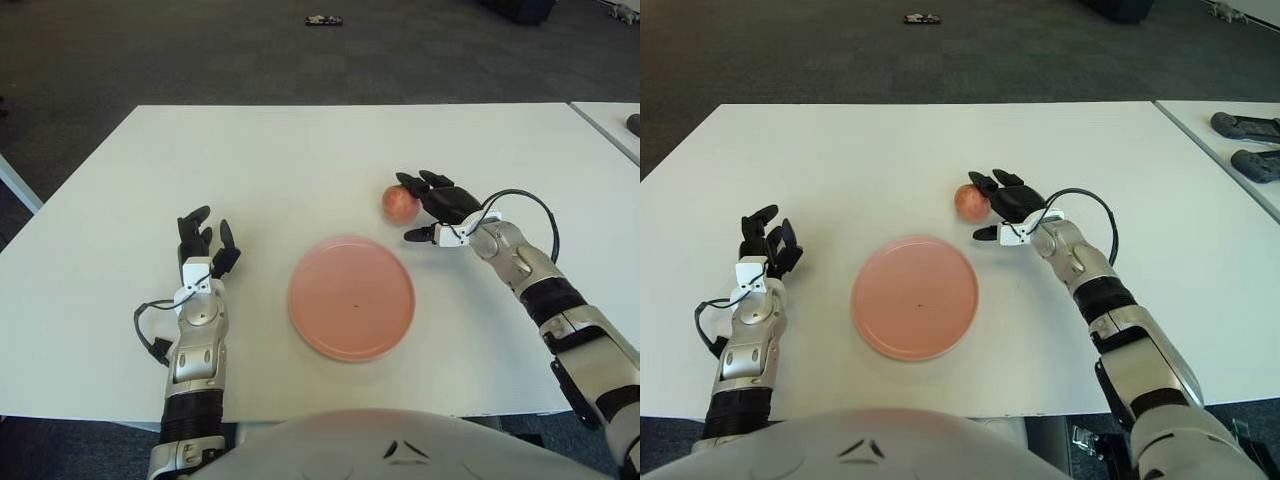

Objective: Put the apple into the plate.

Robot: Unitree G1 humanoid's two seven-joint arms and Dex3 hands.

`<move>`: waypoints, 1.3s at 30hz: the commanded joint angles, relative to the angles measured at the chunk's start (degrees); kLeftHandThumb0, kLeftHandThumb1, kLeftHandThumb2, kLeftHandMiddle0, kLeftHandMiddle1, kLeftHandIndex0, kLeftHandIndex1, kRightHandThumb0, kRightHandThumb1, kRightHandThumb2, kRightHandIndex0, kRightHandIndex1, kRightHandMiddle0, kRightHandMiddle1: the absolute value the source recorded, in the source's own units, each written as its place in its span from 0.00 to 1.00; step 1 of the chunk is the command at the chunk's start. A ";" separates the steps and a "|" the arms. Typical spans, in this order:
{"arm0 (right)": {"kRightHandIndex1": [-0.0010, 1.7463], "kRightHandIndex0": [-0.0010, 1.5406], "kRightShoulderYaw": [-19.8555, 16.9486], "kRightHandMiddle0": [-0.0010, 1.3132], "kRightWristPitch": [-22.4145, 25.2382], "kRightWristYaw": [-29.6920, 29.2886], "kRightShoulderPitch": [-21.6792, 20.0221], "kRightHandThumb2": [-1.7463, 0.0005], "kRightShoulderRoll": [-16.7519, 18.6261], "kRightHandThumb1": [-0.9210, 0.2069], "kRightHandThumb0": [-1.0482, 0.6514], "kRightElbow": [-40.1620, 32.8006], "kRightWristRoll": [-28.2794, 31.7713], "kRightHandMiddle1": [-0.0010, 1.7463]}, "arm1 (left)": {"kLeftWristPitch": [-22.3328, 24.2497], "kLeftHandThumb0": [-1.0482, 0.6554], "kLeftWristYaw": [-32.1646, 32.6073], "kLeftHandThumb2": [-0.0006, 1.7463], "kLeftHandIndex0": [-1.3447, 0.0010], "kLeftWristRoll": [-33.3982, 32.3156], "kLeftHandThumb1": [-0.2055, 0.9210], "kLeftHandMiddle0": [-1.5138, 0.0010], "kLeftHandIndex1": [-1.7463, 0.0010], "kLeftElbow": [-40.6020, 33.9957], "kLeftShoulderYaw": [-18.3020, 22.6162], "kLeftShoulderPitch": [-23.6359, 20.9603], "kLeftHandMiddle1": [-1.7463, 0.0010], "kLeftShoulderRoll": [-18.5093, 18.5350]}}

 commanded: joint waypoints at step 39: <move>0.00 0.00 4.32 0.00 -3.29 -11.09 -13.16 0.77 5.52 0.00 0.00 23.48 0.14 0.10 | 0.39 0.21 0.69 0.44 1.00 0.10 1.00 0.78 0.41 0.32 -0.25 -0.50 0.75 0.13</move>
